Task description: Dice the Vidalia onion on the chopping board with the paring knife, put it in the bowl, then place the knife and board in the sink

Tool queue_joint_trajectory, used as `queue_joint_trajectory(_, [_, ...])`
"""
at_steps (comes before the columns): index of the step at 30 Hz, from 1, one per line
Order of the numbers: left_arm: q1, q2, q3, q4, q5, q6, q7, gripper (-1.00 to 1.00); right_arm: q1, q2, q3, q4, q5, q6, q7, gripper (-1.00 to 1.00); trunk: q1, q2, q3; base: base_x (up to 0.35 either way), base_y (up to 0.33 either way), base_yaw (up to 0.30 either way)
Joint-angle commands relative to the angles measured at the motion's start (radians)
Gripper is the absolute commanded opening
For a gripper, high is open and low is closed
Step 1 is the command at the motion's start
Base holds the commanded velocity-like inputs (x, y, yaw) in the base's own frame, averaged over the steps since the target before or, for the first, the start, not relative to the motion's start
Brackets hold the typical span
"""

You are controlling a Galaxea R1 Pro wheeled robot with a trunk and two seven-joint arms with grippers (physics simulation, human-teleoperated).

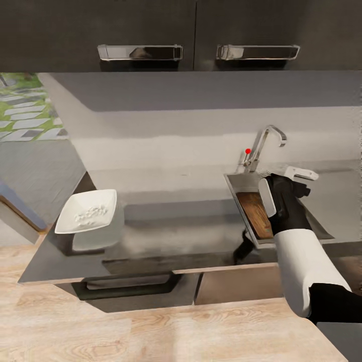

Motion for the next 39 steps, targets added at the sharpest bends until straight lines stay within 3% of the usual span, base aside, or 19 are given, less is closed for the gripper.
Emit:
queue_joint_trajectory(1, [-0.002,-0.001,-0.002,0.004,0.009,-0.006,0.001,1.00,-0.001,-0.007,0.003,-0.001,-0.010,0.008,-0.003,1.00,0.000,-0.002,-0.001,-0.335,0.000,0.000])
queue_joint_trajectory(30, [-0.002,0.001,-0.001,0.003,0.009,-0.006,0.001,1.00,-0.001,-0.010,0.006,0.017,-0.004,0.008,0.001,1.00,0.000,-0.002,-0.001,-0.335,0.000,0.000])
queue_joint_trajectory(37, [-0.002,0.001,0.000,0.003,0.009,-0.006,0.001,1.00,-0.001,-0.013,0.004,0.118,-0.003,-0.023,0.006,1.00,0.000,-0.002,-0.001,-0.335,0.000,0.000])
queue_joint_trajectory(38, [-0.002,0.001,0.000,0.003,0.008,-0.006,0.001,1.00,-0.001,-0.039,0.004,0.169,-0.005,-0.058,0.007,1.00,0.000,-0.002,-0.001,-0.339,0.000,0.000])
queue_joint_trajectory(39, [-0.002,0.001,0.000,0.003,0.008,-0.006,0.001,1.00,-0.001,-0.044,0.004,0.180,-0.005,-0.064,0.007,1.00,0.000,-0.002,-0.001,-0.339,0.000,0.000])
